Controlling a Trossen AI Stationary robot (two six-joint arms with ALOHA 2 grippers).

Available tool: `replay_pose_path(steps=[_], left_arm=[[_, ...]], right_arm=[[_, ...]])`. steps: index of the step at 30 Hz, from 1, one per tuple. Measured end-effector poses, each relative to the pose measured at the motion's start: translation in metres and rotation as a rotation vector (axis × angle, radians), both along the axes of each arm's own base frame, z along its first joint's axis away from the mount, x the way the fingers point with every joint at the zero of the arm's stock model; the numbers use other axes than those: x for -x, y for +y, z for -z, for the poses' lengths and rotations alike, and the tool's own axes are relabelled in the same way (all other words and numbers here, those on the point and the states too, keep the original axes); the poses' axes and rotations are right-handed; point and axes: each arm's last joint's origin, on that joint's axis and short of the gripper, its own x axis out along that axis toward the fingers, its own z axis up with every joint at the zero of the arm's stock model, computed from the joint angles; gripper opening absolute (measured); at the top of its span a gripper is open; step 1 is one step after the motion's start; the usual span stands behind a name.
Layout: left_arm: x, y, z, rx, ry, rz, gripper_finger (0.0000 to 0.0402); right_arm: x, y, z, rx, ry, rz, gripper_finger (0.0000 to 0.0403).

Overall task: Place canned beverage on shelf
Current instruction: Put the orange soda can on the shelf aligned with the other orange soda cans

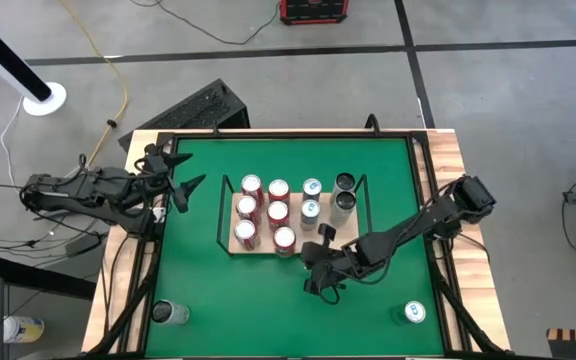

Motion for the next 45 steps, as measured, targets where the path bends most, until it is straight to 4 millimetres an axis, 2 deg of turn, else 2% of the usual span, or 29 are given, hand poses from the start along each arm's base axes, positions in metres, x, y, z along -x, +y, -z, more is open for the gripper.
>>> replay_pose_path(steps=[16, 22, 30, 45], left_arm=[[0.0, 0.0, 0.0, -0.006, 0.003, 0.001, 0.032], [0.0, 0.0, 0.0, -0.005, 0.004, 0.001, 0.032], [0.0, 0.0, 0.0, -0.001, 0.001, 0.001, 0.032], [0.0, 0.0, 0.0, -0.003, 0.002, 0.001, 0.032]], right_arm=[[-0.015, -0.029, -0.004, 0.031, -0.033, 0.026, 0.002], [-0.014, -0.025, -0.004, 0.023, -0.032, 0.008, 0.002], [-0.016, -0.012, -0.008, -0.014, -0.073, -0.104, 0.002], [-0.024, -0.039, -0.007, 0.021, -0.054, -0.066, 0.002]])
